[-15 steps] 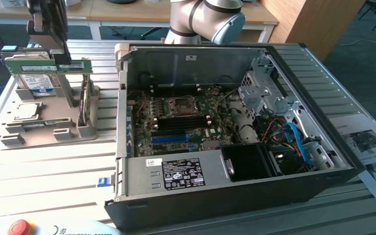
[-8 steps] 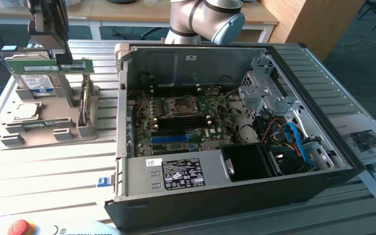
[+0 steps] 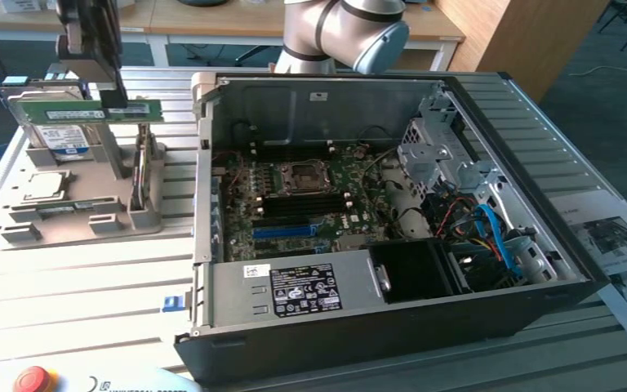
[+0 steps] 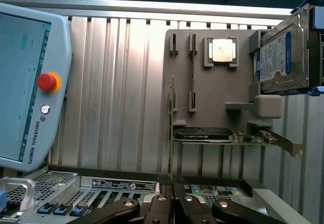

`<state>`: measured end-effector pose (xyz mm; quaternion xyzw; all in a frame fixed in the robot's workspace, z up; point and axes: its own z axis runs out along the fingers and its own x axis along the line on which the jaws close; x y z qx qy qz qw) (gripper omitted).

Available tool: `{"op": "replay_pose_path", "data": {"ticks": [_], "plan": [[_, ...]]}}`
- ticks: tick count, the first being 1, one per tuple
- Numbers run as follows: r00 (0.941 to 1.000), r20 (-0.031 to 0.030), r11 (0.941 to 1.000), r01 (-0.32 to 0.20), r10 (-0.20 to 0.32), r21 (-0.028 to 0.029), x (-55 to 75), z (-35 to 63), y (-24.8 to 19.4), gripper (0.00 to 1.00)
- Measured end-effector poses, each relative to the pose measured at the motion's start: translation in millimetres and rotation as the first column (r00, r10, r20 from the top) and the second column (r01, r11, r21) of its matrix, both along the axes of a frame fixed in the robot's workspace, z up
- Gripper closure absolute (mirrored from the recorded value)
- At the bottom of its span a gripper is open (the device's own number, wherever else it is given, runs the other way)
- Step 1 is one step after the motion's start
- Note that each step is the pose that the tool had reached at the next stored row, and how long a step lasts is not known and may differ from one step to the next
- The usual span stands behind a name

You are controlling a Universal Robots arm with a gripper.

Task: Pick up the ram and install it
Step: 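Pick up the ram and move it above insertion slot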

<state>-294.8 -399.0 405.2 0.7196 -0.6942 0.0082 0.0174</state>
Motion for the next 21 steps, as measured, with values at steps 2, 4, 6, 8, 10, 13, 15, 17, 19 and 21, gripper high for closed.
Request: {"op": "replay_pose_path", "data": {"ticks": [2, 4, 6, 8, 10, 13, 15, 17, 19, 21], "plan": [[1.0, 0.0004, 1.0, 0.0, 0.0, 0.0, 6.9, 0.0, 0.0, 0.88], [1.0, 0.0004, 1.0, 0.0, 0.0, 0.0, 16.1, 0.0, -0.1, 0.88], [1.0, 0.0004, 1.0, 0.0, 0.0, 0.0, 25.0, 0.0, 0.0, 0.88], [1.0, 0.0004, 1.0, 0.0, 0.0, 0.0, 34.0, 0.0, 0.0, 0.88], [1.0, 0.0004, 1.0, 0.0, 0.0, 0.0, 43.5, 0.0, 0.0, 0.88], [1.0, 0.0004, 1.0, 0.0, 0.0, 0.0, 57.0, 0.0, -0.1, 0.88], [1.0, 0.0003, 1.0, 0.0, 0.0, -0.0001, 65.9, 0.0, -0.1, 0.88], [1.0, 0.0005, 1.0, 0.0, 0.0, 0.0001, 74.9, -0.1, -0.1, 0.88], [1.0, 0.0004, 1.0, 0.0, 0.0, 0.0001, 84.3, -0.1, -0.1, 0.88], [1.0, 0.0003, 1.0, 0.0, 0.0, -0.0001, 93.3, 0.0, -0.1, 0.88]]}}
